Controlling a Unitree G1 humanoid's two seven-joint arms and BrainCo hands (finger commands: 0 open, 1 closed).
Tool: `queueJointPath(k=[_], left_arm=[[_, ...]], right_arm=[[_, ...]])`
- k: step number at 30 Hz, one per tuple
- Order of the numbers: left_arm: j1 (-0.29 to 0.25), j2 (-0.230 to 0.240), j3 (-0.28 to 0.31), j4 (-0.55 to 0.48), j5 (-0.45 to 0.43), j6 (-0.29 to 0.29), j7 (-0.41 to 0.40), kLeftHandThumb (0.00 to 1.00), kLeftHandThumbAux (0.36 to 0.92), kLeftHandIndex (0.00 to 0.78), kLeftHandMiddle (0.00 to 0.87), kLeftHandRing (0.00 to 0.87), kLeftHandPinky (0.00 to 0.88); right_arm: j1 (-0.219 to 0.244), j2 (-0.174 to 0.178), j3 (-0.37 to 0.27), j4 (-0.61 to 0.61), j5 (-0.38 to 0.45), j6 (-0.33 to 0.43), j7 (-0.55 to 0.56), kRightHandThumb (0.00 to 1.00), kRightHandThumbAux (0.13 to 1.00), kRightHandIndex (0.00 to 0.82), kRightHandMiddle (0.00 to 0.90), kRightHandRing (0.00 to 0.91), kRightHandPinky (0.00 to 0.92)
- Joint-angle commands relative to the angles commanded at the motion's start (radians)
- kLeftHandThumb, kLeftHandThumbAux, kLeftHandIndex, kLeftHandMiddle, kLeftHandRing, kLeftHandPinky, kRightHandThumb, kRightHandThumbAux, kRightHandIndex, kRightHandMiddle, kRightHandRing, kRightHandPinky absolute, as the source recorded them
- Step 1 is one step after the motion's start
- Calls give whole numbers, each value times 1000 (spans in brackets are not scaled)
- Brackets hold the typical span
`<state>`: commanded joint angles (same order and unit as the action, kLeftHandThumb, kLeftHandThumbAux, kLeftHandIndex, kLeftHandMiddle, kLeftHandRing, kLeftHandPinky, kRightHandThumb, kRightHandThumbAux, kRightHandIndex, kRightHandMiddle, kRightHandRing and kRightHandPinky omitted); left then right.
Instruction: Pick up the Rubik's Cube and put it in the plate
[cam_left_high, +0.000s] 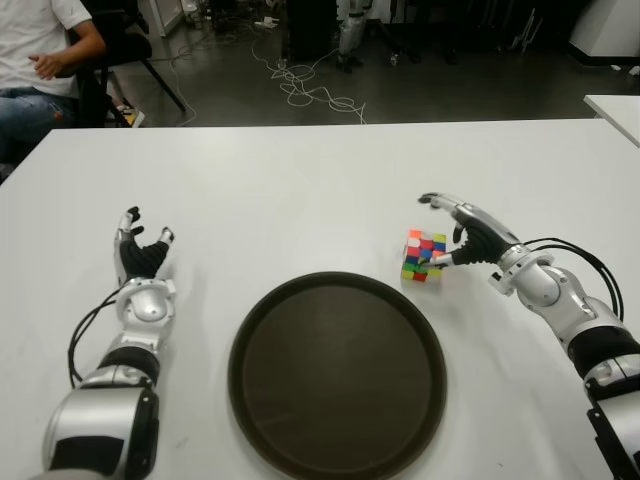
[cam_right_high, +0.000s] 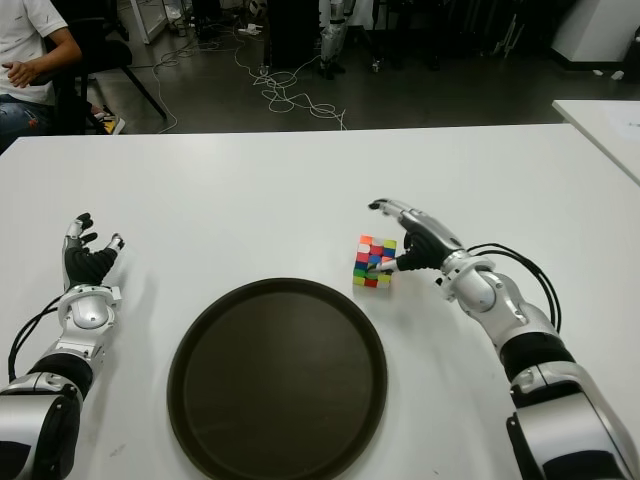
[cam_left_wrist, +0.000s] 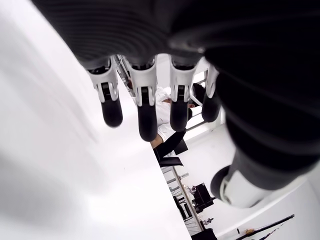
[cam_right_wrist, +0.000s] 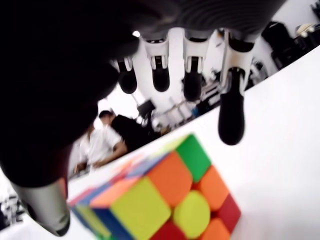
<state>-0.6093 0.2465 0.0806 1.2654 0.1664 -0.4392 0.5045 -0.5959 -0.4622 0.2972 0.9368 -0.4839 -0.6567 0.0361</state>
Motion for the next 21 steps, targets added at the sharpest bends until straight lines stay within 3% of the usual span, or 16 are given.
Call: queueJointPath(k=[1, 2, 3, 5, 7, 10, 13, 21], left_arm=[[0, -1, 0, -1, 1, 1, 2, 13, 707, 104, 129, 111, 71], [0, -2, 0, -1, 1, 2, 3, 8, 705, 107, 132, 116, 79], [1, -2, -1, -1, 3, 2, 5, 5, 703, 109, 134, 119, 84], [1, -3, -2, -2, 6, 3, 9, 2, 700, 116, 139, 126, 95], [1, -3, -4, -2, 8, 3, 12, 1, 698, 121, 144, 133, 111], [1, -4, -5, -3, 9, 2, 15, 0, 694, 117, 139, 128, 94], [1, -6, -4, -5, 7, -1, 13, 0, 699, 113, 131, 117, 80], [3, -9, 0, -11, 1, 0, 9, 0, 726, 115, 128, 112, 78]], right_arm=[[-4, -3, 9, -8, -14, 10, 5, 0, 696, 5, 442, 724, 739], [-6, -6, 15, -13, -24, 17, 9, 0, 663, 3, 349, 590, 565], [-8, -9, 22, -20, -33, 21, 12, 0, 642, 2, 288, 505, 452], [-9, -12, 29, -30, -46, 25, 10, 0, 618, 0, 203, 412, 411], [-9, -15, 36, -38, -58, 29, 6, 0, 593, 0, 110, 254, 258], [-9, -17, 42, -46, -68, 30, 2, 0, 582, 0, 47, 124, 148], [-9, -17, 45, -51, -75, 32, -1, 0, 581, 0, 24, 65, 97], [-3, -19, 62, -84, -98, 64, -5, 0, 570, 0, 19, 20, 40]])
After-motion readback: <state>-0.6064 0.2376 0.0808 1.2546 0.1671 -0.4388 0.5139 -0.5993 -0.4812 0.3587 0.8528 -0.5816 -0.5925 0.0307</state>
